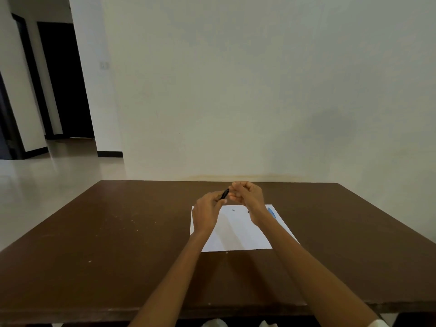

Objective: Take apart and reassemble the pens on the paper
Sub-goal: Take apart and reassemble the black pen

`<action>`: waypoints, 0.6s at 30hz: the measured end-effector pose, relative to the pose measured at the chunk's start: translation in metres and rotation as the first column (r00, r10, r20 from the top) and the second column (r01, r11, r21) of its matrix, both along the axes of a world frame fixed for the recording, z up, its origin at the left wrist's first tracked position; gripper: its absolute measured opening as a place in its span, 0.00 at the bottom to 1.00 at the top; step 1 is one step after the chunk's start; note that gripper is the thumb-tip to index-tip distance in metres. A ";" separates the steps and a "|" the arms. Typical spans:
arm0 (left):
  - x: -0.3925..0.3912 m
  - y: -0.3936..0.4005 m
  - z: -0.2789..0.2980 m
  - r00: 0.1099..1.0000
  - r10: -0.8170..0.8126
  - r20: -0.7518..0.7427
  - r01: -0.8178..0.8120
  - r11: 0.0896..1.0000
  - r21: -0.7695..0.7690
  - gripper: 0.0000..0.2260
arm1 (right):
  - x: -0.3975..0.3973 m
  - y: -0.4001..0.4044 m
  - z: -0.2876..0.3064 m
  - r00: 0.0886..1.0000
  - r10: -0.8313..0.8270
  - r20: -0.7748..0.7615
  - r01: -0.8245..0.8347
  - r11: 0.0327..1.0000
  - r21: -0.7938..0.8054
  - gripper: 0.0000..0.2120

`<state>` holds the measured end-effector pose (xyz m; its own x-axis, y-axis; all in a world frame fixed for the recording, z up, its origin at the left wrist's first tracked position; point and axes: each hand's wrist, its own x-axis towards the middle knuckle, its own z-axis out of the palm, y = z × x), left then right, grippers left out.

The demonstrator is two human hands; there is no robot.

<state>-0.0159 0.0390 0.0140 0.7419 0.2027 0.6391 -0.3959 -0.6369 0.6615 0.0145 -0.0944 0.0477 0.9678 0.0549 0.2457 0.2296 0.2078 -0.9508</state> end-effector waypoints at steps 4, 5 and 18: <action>0.000 0.000 0.001 1.000 0.010 0.021 -0.011 1.000 0.029 0.13 | 0.001 0.001 -0.001 1.000 -0.011 -0.001 0.011 1.000 0.029 0.09; 0.000 0.000 0.001 1.000 0.013 0.024 -0.014 0.999 0.033 0.13 | 0.001 0.001 -0.002 1.000 -0.008 -0.004 0.008 0.999 0.044 0.09; -0.001 0.005 -0.002 0.999 0.004 0.042 -0.007 0.997 0.082 0.15 | 0.004 0.002 -0.005 0.999 -0.007 0.048 0.013 0.991 -0.134 0.05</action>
<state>-0.0169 0.0443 0.0118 0.7132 0.1526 0.6842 -0.4184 -0.6904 0.5902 0.0183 -0.0921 0.0430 0.9558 0.0806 0.2826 0.2768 0.0764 -0.9579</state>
